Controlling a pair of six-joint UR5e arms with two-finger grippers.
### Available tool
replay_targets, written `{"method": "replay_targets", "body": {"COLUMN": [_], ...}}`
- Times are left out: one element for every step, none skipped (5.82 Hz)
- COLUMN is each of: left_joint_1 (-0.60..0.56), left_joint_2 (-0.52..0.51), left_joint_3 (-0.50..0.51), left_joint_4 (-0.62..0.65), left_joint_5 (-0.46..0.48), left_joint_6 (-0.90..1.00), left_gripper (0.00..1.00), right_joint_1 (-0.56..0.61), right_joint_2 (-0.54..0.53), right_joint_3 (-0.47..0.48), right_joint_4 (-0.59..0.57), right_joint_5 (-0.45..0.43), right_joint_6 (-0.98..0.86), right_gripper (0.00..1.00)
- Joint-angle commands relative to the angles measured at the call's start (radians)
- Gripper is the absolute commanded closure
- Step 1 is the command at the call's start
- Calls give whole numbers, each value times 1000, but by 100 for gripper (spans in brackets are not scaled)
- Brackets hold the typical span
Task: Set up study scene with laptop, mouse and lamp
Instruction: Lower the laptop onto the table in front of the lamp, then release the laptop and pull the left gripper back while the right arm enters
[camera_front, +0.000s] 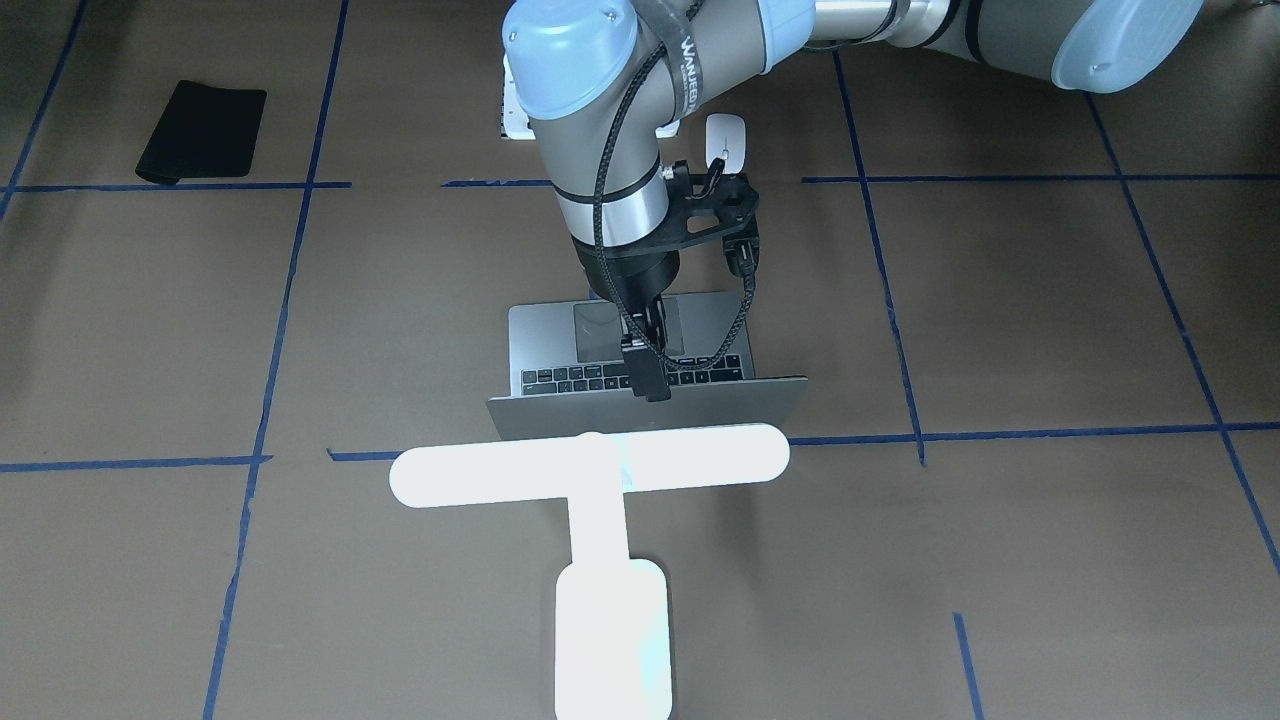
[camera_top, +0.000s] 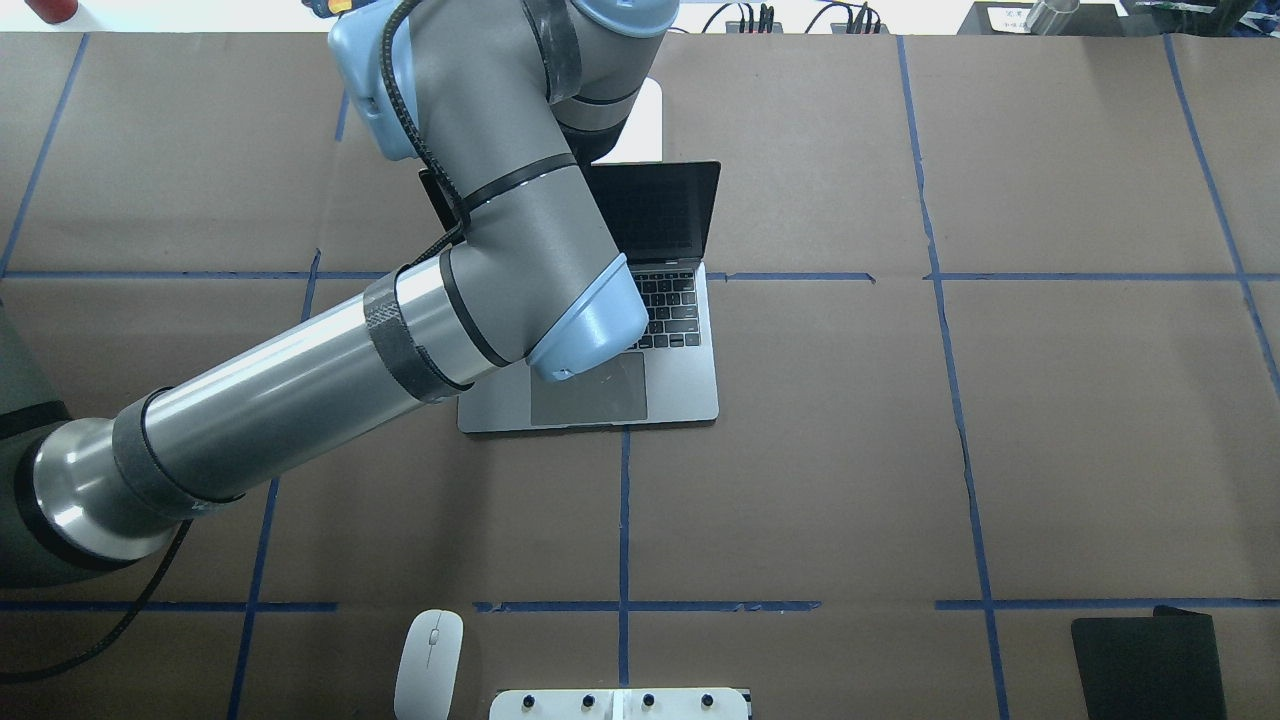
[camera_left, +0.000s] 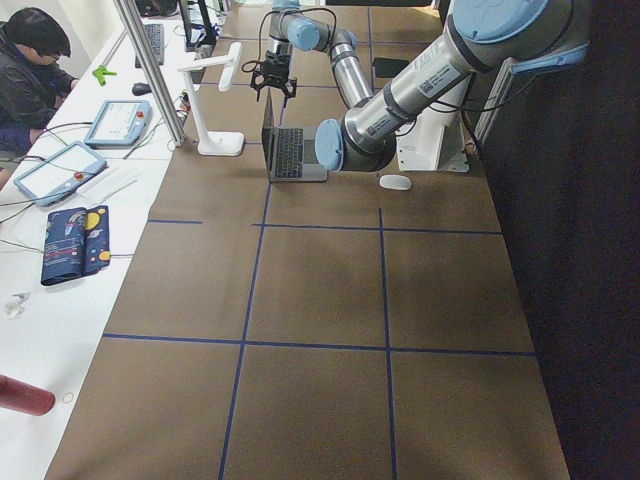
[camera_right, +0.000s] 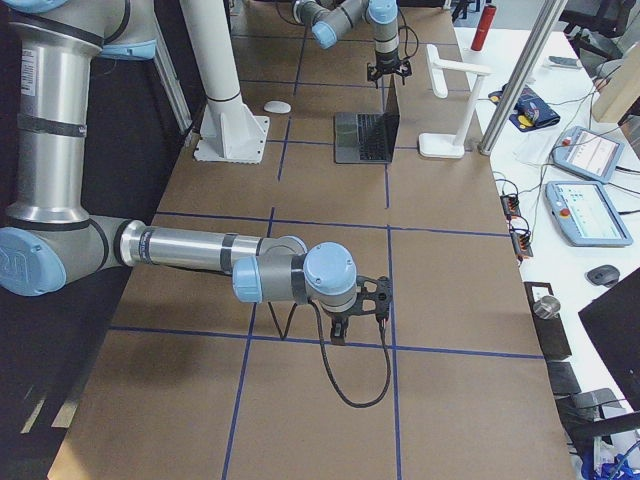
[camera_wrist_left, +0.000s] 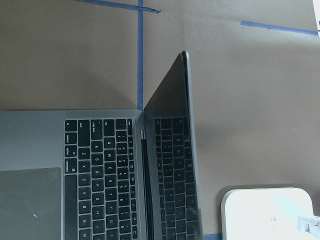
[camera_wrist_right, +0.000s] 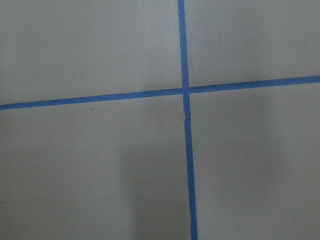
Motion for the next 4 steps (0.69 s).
{"method": "replay_targets", "body": {"left_joint_1": [0,0,8,11], "left_joint_2": [24,111,185,222], "left_joint_3": [-79,-224,-352,-405], "left_joint_4": [83,110,130,154], "left_joint_5": [-24,-85,-92,-94], "left_joint_6": [75,126,139,142], "left_gripper": [0,0,0,0], "right_joint_1": [-2,-11,-55,-108], "right_joint_2": [0,1,1,-3], "right_joint_3": [4,12,29,52], "right_joint_4": [2,14,54,98], "right_joint_5": [-10,-8,-10,-19], "right_joint_6": [29,85,185,280], "right_gripper": [0,0,0,0]}}
